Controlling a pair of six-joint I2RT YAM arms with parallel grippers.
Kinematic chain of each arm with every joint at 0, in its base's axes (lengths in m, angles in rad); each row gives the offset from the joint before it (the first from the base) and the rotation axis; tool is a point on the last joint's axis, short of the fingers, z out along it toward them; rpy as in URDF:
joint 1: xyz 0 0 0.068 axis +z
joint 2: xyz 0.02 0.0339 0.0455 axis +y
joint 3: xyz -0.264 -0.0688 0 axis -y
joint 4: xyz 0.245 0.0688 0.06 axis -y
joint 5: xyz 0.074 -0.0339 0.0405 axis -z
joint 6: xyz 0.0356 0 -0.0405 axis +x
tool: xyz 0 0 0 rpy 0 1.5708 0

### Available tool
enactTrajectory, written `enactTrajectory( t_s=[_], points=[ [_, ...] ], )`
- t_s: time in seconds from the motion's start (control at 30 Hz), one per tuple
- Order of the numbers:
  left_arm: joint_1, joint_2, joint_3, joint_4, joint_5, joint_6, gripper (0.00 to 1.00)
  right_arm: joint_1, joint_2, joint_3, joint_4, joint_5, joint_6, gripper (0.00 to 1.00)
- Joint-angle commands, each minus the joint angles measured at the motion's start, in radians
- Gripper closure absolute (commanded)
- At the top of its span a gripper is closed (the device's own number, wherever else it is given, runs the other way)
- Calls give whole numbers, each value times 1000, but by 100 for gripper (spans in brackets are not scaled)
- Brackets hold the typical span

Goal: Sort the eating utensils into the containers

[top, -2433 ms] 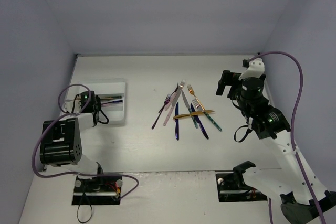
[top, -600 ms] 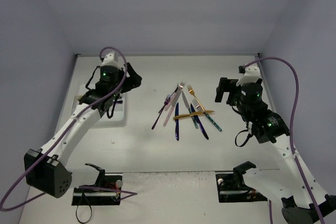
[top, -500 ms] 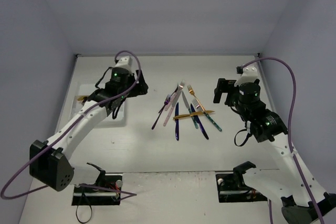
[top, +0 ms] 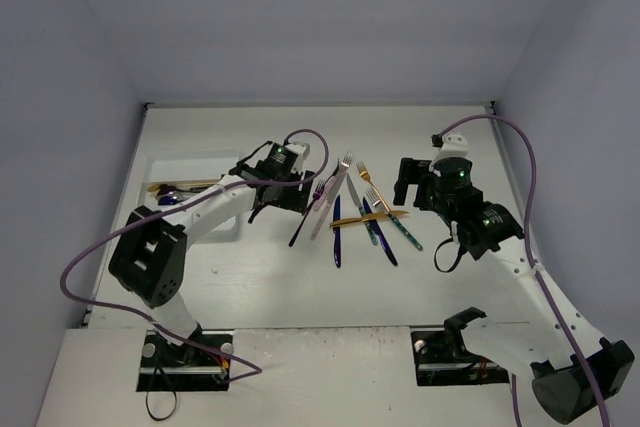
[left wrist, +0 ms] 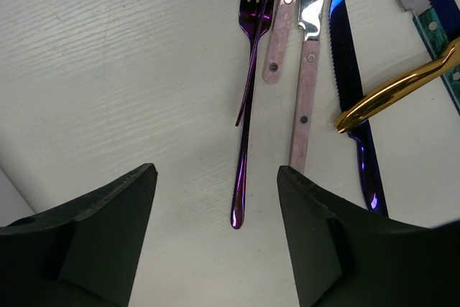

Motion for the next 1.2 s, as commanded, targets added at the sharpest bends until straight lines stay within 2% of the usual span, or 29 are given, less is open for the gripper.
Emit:
enactTrajectory(
  t_s=[0.0,0.13,0.47,0.8,1.0,1.17],
  points=[
    [-14,47,96,17,51,65,42,-6,22,-3,47,-2,46,1],
    [-26,121,152,15,79,84,49,-6,34,-6,47,-2,62,1],
    [-27,260,264,-4,102,109,56,-6,25,-7,45,-7,82,1],
    [-27,326,307,-13,88,108,64,-6,23,-13,47,-8,86,1],
    [-27,338,311,-16,89,105,75,-6,25,-12,45,-3,84,1],
    [-26,339,313,-18,92,101,89,-6,29,-12,46,1,80,1]
  ],
)
